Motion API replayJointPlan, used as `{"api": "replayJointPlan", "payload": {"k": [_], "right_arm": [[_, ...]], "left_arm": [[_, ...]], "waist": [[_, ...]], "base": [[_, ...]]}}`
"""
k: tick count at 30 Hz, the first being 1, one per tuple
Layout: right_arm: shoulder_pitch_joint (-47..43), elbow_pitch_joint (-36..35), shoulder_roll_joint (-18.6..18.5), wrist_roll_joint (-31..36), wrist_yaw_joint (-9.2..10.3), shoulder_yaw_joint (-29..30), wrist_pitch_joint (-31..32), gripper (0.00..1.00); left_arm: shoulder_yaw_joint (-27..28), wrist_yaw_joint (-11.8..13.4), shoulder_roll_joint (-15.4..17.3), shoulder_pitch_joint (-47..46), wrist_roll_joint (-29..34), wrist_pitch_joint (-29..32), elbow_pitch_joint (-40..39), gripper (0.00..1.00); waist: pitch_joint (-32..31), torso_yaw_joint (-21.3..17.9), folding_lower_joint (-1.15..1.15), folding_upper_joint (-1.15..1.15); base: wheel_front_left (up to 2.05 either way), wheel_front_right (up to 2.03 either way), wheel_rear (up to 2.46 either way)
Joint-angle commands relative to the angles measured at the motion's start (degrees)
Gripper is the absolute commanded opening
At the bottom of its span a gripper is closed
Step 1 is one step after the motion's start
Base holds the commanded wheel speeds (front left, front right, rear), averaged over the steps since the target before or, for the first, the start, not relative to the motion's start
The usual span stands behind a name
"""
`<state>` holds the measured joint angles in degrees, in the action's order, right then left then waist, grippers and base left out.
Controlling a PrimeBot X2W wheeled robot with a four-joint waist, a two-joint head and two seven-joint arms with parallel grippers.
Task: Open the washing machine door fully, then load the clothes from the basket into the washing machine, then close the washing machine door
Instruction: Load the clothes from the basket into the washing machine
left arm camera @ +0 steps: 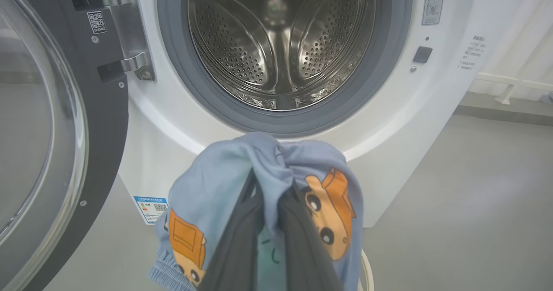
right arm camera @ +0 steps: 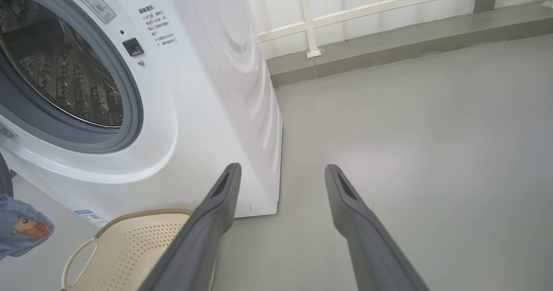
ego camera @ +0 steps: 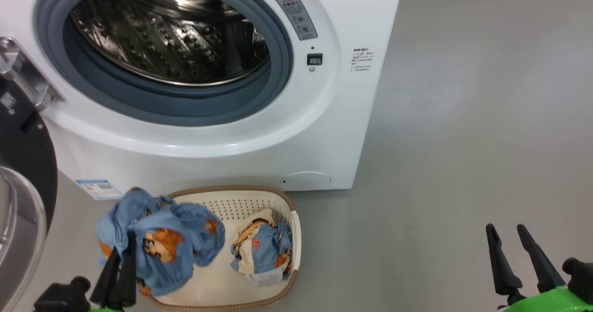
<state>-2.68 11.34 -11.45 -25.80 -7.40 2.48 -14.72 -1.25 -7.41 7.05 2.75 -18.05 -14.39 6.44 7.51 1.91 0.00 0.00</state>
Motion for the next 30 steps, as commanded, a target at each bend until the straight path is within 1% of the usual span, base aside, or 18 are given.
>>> {"api": "replayJointPlan", "payload": {"k": [1,7,11,18,25,30], "right_arm": [[2.28,-1.70,-0.69,0.37,-0.09,-1.16,-0.28,1.00],[4.18,-1.98,0.09,0.90,-0.09,-1.33,-0.28,1.00],[5.04,-2.11,0.57,1.14,-0.09,-1.51,-0.28,1.00],[7.44,-2.57,1.55,1.45,-0.09,-2.01,-0.28,1.00],[10.17,-2.89,2.67,1.86,-0.09,-2.53,-0.28,1.00],[11.77,-3.29,3.41,2.14,-0.09,-2.59,-0.28,1.00]], "left_arm": [[2.24,-0.08,0.79,-3.65,-0.36,-0.61,-1.62,0.00],[2.40,-0.08,0.88,-8.61,-0.71,-0.61,-0.41,0.00],[2.09,-0.08,1.58,-12.04,-0.13,-0.61,0.49,0.00],[1.94,-0.08,3.58,-22.28,0.88,-0.61,2.85,0.00],[1.71,-0.08,6.24,-34.99,1.95,-0.61,8.97,0.00],[1.56,-0.08,7.07,-43.68,1.35,-0.61,14.54,0.00]], "waist": [[1.98,0.05,0.00,0.00],[5.00,-0.16,0.00,0.00],[6.30,-0.47,0.00,0.00],[9.95,-1.69,0.00,0.00],[14.41,-3.48,0.00,0.00],[17.27,-4.82,0.00,0.00]], "base": [[0.00,0.00,0.00],[0.00,0.00,0.00],[0.00,0.00,0.00],[0.00,0.00,0.00],[0.00,0.00,0.00],[0.00,0.00,0.00]]}}
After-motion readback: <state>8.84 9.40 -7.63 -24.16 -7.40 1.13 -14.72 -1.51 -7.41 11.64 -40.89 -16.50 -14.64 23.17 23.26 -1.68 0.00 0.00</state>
